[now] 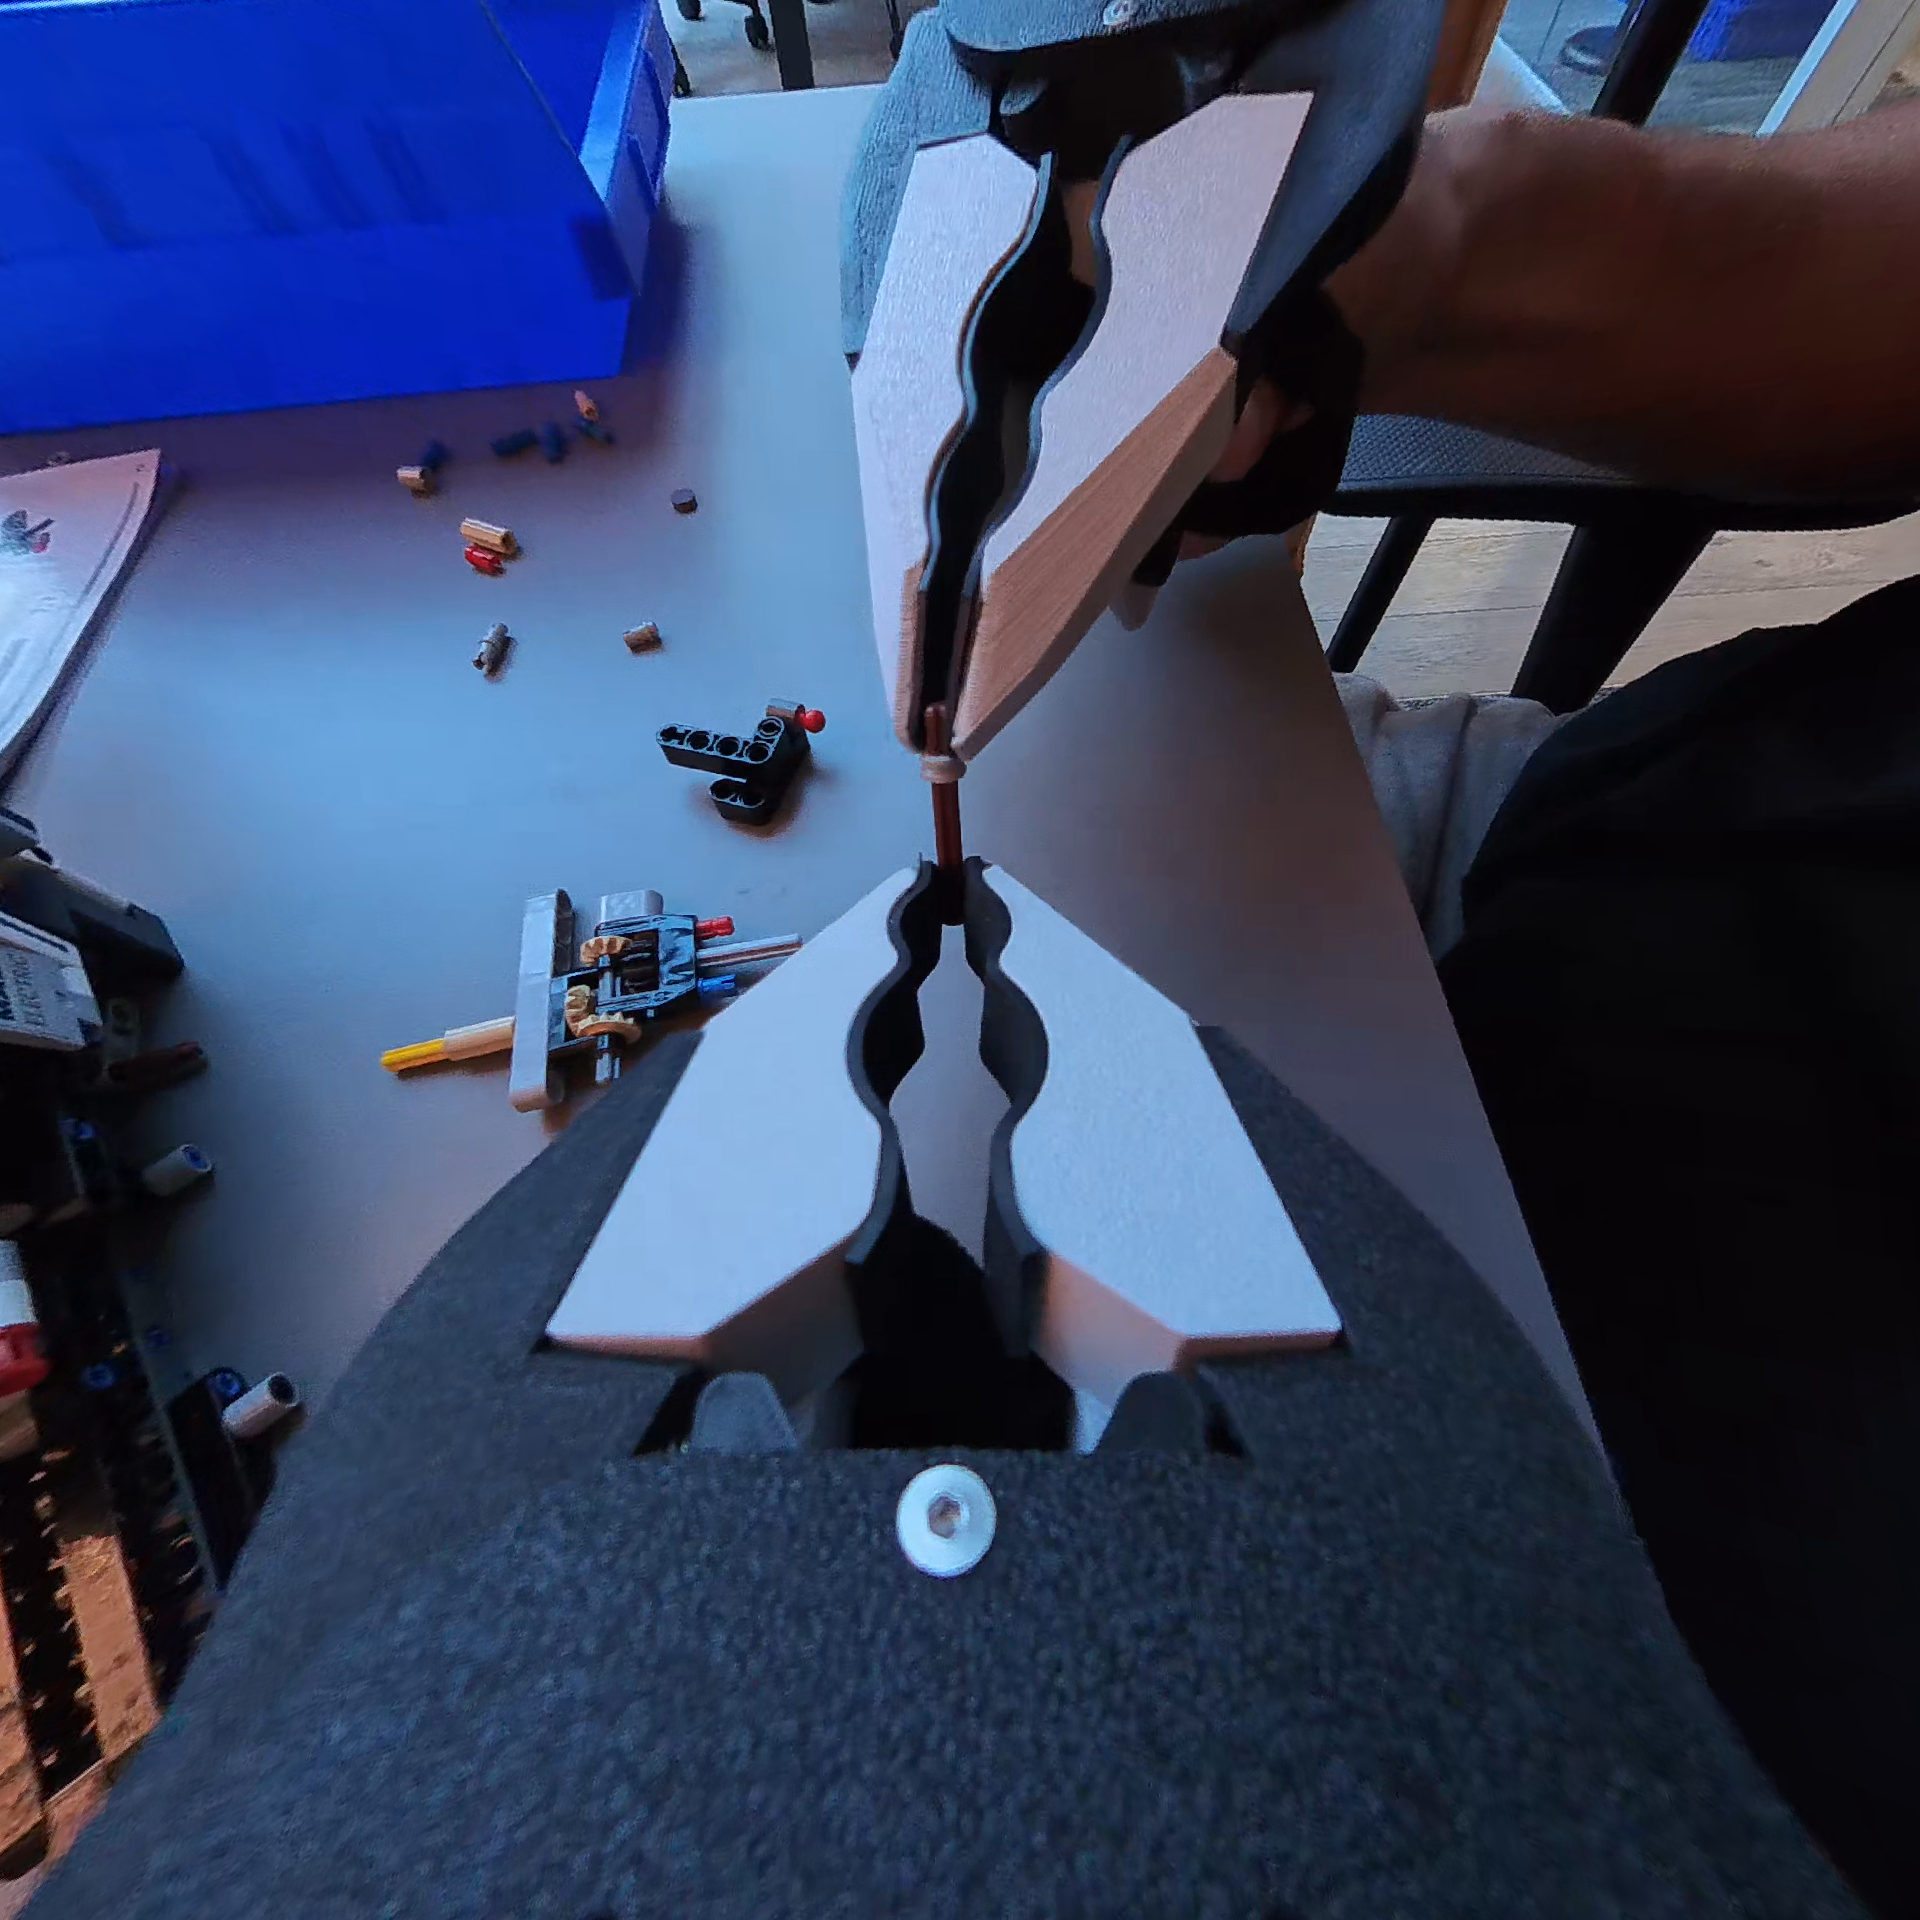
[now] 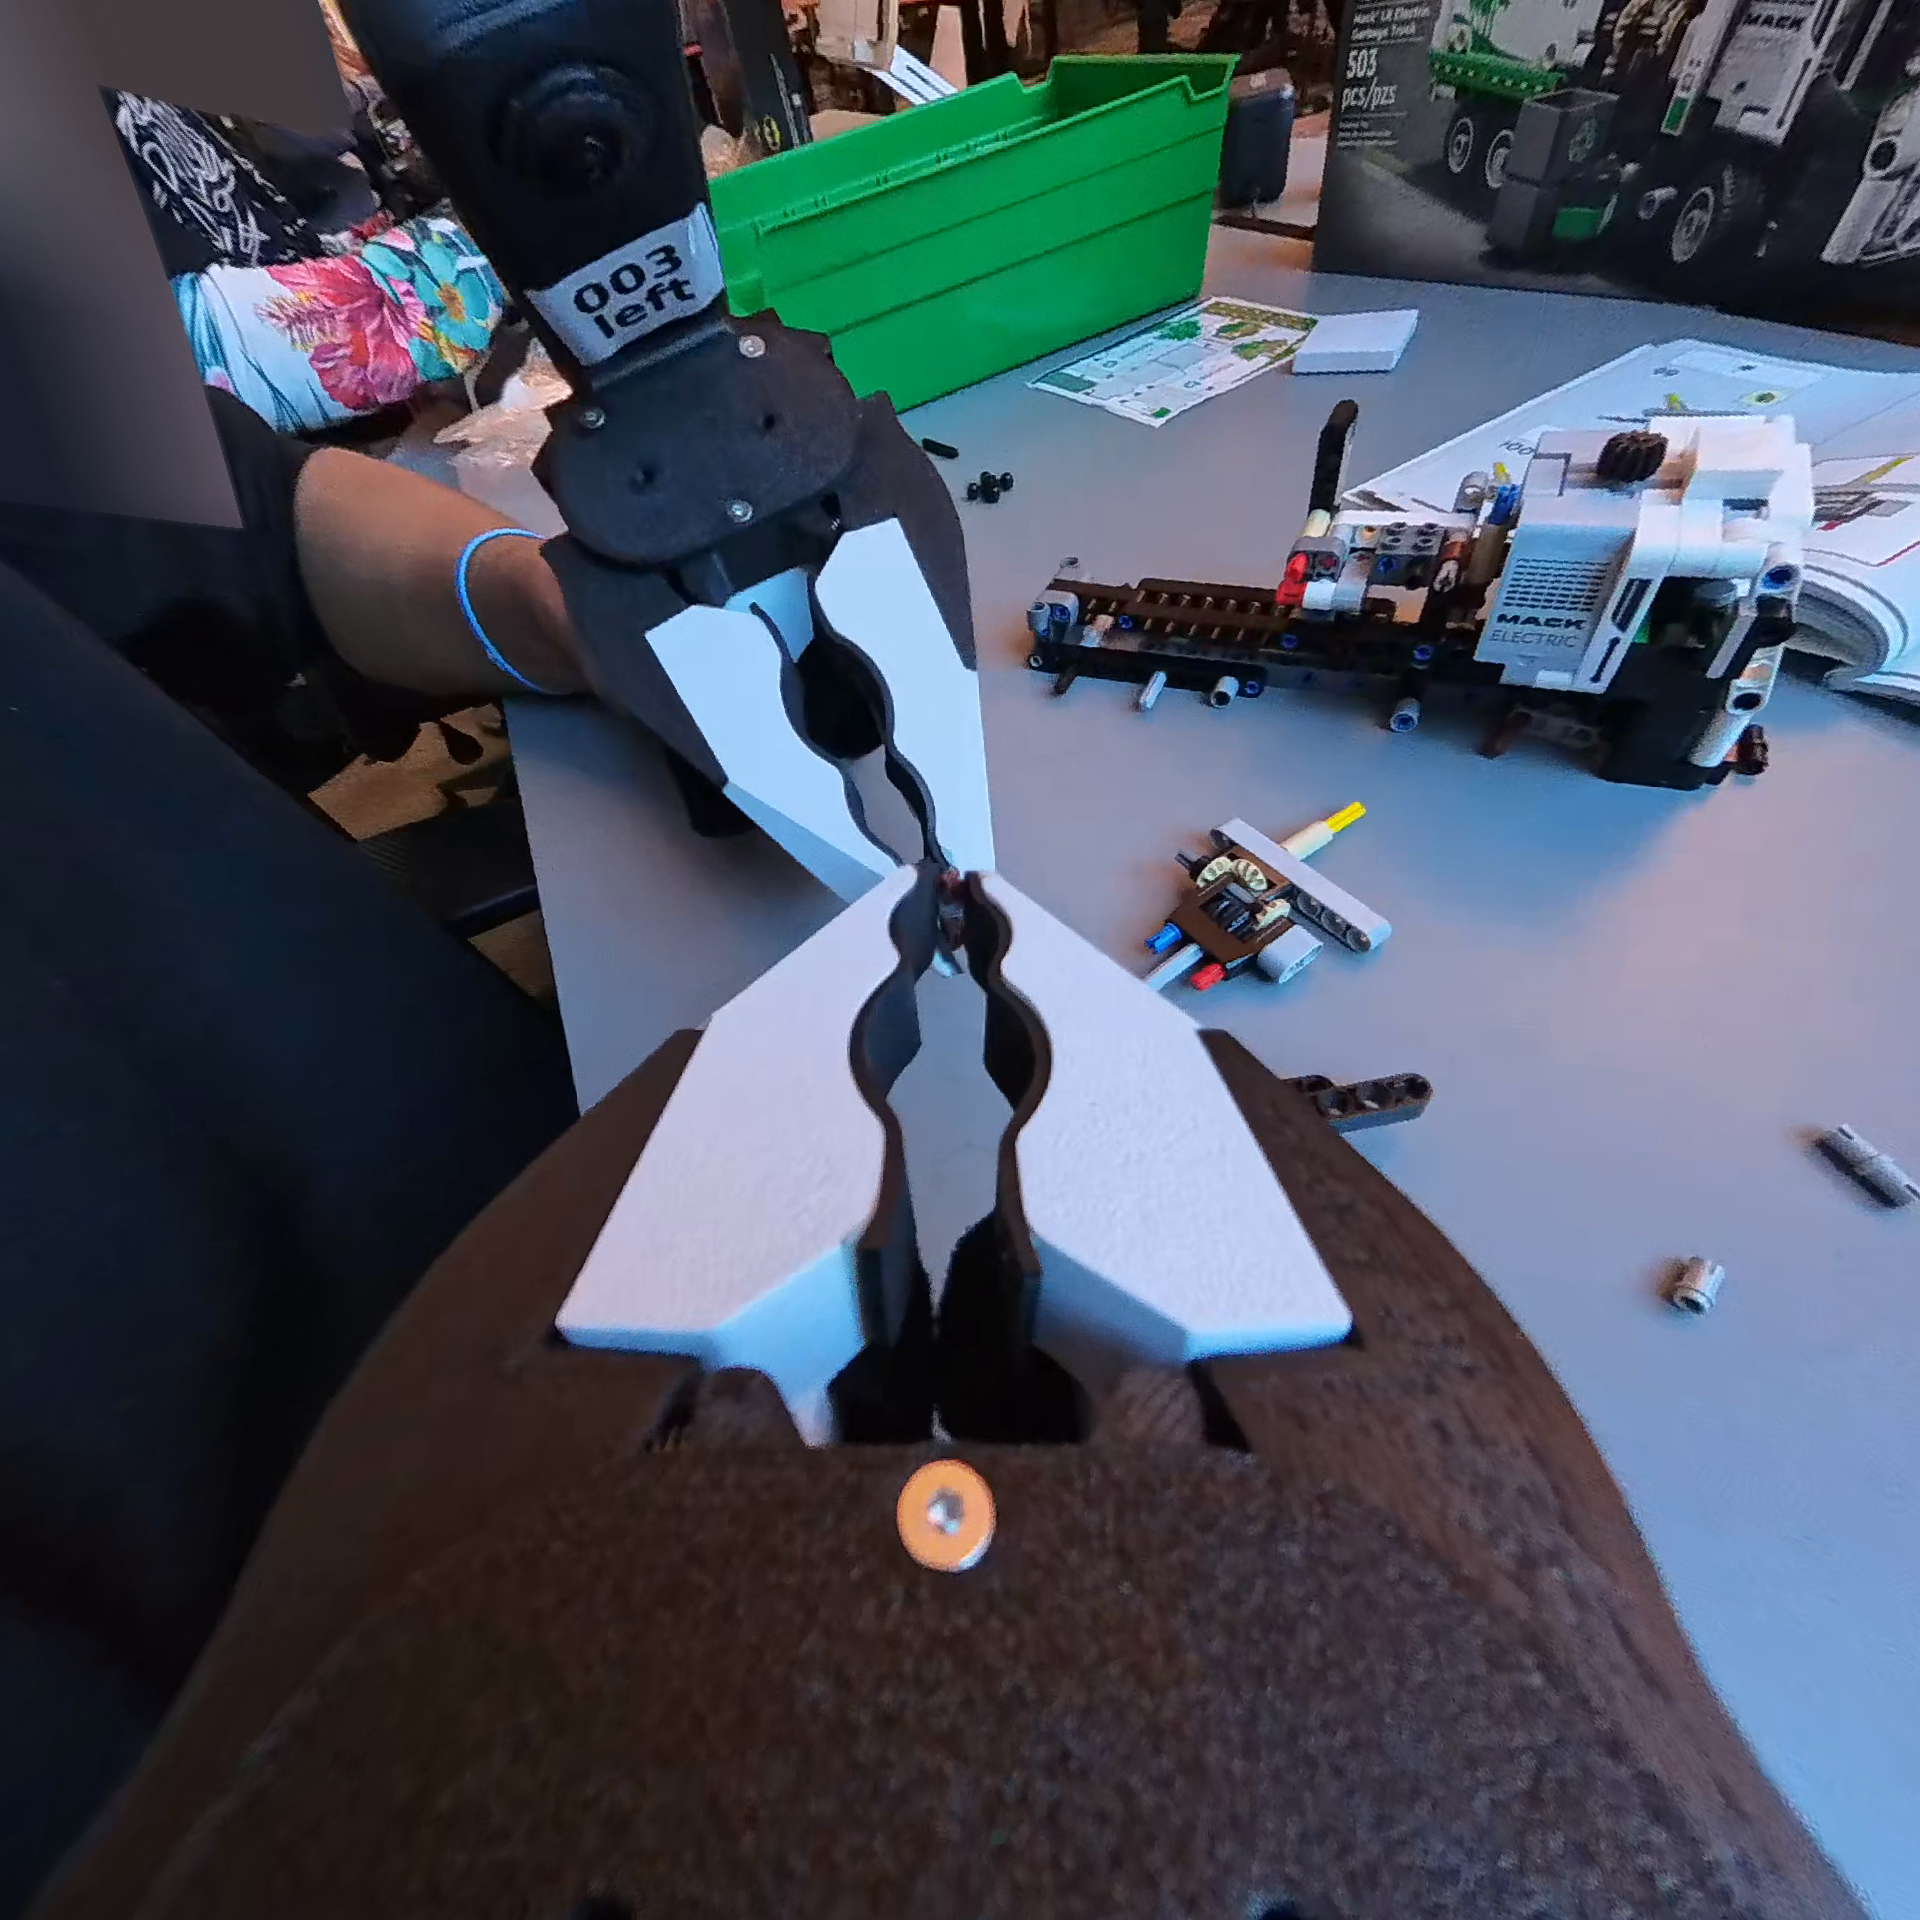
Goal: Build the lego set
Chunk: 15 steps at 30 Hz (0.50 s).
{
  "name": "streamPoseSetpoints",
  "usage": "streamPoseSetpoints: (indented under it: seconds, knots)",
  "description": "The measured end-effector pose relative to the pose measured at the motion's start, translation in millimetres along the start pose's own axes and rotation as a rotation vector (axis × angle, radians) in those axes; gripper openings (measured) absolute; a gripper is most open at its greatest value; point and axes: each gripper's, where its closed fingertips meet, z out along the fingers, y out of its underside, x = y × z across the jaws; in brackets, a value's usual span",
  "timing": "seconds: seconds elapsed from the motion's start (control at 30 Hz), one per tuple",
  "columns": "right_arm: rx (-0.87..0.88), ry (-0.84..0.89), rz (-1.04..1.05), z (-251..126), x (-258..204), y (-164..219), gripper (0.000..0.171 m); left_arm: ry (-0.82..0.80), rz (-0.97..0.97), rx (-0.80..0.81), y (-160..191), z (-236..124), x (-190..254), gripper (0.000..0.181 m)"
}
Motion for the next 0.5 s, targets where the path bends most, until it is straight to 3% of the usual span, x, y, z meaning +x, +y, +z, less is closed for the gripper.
streamPoseSetpoints:
  seconds: [0.2,0.5]
  knots:
    - [-0.008,-0.029,-0.012,-2.3,-3.5,2.3,0.003,0.014,0.012,0.017,-1.4,-1.6,4.7,0.001]
    - [-0.282,0.01,-0.161,-1.3,-8.9,37.6,0.003,-0.004,0.143,-0.157,24.1,16.6,15.4,0.0]
